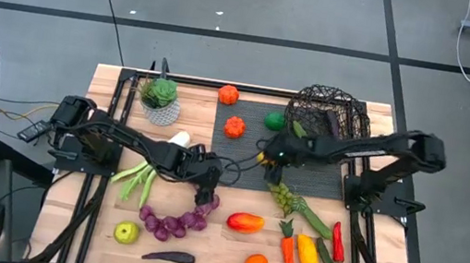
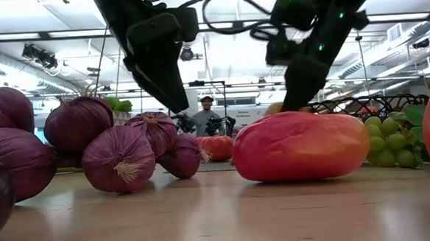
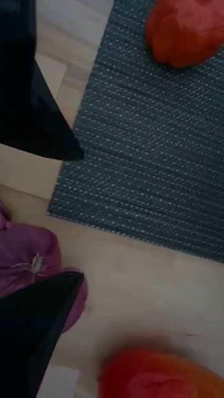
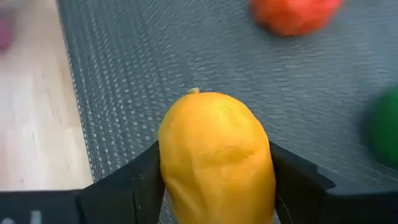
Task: Build produce basket
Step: Put the yellow lemon into the black basket
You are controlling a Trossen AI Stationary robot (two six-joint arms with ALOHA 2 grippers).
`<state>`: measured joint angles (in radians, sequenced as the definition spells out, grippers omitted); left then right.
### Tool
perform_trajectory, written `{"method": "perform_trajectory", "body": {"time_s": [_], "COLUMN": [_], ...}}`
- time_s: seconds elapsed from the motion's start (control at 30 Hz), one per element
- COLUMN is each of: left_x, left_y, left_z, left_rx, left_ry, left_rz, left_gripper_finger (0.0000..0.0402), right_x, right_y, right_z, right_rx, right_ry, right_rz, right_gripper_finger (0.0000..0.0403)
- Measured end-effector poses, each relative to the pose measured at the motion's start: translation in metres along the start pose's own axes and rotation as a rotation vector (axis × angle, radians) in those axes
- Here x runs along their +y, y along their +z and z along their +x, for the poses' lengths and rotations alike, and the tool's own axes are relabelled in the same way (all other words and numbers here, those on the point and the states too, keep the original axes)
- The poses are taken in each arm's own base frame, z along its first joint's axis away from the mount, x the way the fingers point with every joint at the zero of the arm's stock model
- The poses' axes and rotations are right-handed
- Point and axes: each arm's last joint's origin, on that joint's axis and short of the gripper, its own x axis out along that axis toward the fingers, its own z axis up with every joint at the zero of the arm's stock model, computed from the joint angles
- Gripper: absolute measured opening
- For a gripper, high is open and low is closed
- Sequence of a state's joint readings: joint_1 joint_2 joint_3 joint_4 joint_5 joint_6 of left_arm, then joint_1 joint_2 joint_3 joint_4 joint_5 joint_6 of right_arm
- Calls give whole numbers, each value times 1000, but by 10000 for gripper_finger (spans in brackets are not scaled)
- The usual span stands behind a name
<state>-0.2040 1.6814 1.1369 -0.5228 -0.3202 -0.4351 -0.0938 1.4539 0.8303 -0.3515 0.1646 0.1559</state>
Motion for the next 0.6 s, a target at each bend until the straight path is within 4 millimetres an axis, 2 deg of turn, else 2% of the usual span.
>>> {"method": "perform_trajectory", "body": {"time_s": [0.1,0.37,0.47,0.6], "left_x": [2,1,0,0], "left_y": [0,1,3,5], "left_z": [0,0,0,0], "left_rx": [1,-4,-20,-39], "left_ry": [3,0,-7,-15], "left_rz": [-2,17,12,5], "left_gripper_finger": [313,313,313,313], "right_x": [-13,-51,-65,-80], "right_y": [1,0,-10,-29], "right_z": [-26,-110,-129,-138], "right_rx": [-35,-308,-337,-245], "right_ry": [-13,-82,-189,-340], "right_rz": [32,168,234,348], "right_gripper_finger": [239,239,253,264]}}
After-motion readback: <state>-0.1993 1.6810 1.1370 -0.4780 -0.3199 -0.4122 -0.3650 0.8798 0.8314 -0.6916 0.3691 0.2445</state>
